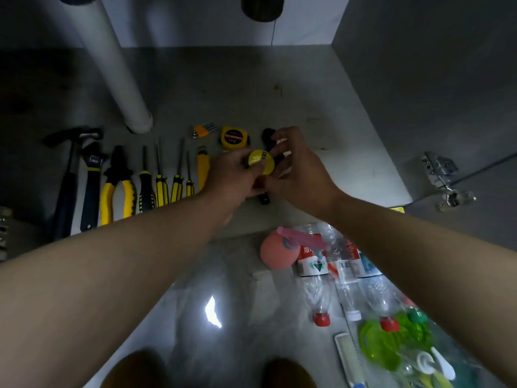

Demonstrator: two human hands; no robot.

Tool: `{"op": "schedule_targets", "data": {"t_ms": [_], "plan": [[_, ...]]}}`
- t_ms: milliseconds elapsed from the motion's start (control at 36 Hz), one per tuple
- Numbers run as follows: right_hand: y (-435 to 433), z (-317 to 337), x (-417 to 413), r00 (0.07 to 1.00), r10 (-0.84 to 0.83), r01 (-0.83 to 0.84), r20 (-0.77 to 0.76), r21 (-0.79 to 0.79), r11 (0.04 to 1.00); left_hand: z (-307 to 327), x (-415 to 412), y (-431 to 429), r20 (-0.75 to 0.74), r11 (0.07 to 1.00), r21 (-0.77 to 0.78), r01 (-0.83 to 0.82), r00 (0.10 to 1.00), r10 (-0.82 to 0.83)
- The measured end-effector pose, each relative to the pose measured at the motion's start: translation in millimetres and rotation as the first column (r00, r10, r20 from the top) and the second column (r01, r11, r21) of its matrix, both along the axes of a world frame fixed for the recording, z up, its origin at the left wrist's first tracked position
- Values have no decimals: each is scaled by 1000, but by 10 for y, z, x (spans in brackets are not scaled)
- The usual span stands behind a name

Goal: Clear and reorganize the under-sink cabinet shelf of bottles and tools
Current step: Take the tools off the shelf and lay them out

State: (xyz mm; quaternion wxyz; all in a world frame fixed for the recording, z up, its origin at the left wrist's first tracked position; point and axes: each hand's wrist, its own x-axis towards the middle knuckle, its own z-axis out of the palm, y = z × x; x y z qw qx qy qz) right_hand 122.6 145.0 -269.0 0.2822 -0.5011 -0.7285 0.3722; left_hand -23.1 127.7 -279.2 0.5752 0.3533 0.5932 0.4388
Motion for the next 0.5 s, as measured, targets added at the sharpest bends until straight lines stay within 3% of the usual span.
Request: {"op": "schedule_targets", "data": {"t_ms": [83, 167, 306, 361, 500], "plan": [[159, -71, -18, 1000, -27, 27, 12, -21, 999, 31, -126, 78, -23, 997, -30, -68, 997, 67], [413, -256, 71, 953, -131, 151, 274, -52, 987, 39, -234, 95, -86, 998, -16, -61, 995, 59], [650, -441, 57, 771, 86, -29, 632, -100, 995, 8, -309, 30, -98, 999, 22, -30, 995, 32], [680, -436, 27, 738, 67, -20, 672, -78, 997, -1, -306, 1, -92, 1000, 14, -28, 995, 29], [623, -333, 80, 797, -84, 111, 598, -8, 994, -28, -284, -62, -95, 999, 4, -40, 995, 41]]}}
